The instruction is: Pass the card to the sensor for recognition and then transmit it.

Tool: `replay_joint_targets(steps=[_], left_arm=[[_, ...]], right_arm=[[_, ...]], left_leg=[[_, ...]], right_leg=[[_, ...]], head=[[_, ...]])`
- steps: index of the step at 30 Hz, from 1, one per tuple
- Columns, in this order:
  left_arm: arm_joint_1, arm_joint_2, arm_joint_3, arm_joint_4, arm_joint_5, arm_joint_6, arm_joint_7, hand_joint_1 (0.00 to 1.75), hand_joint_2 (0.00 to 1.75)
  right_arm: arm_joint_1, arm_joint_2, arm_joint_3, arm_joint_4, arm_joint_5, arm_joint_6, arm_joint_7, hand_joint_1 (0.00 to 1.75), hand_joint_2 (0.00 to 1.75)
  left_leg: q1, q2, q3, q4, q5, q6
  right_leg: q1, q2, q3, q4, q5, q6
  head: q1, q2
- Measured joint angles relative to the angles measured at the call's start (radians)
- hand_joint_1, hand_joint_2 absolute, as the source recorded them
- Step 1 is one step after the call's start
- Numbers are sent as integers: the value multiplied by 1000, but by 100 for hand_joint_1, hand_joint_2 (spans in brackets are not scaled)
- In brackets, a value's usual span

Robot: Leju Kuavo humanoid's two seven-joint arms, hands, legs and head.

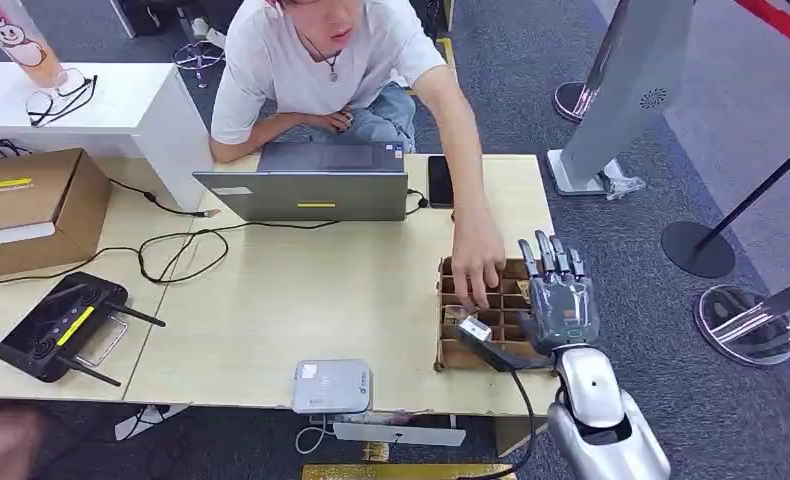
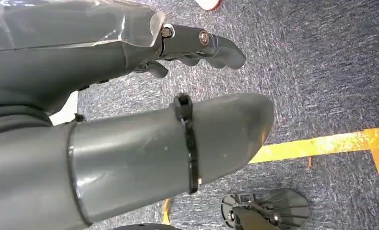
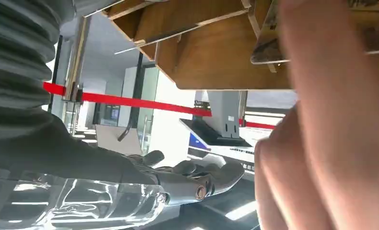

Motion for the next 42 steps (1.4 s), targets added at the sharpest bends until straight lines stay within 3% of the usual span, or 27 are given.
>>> replay_joint_targets(steps=[22, 42], left_arm=[[0, 0, 7, 0, 0, 2, 0, 0, 0], [0, 2, 8, 0, -2, 0, 6, 0, 0]], right_arm=[[-37, 2, -4, 74, -1, -36, -1, 0, 175], [-20, 2, -5, 14, -2, -37, -10, 0, 175]], left_leg=[[0, 0, 0, 0, 0, 0], [0, 0, 0, 0, 0, 0]], right_leg=[[0, 0, 0, 0, 0, 0], [0, 0, 0, 0, 0, 0]], head=[[0, 0], [0, 0]])
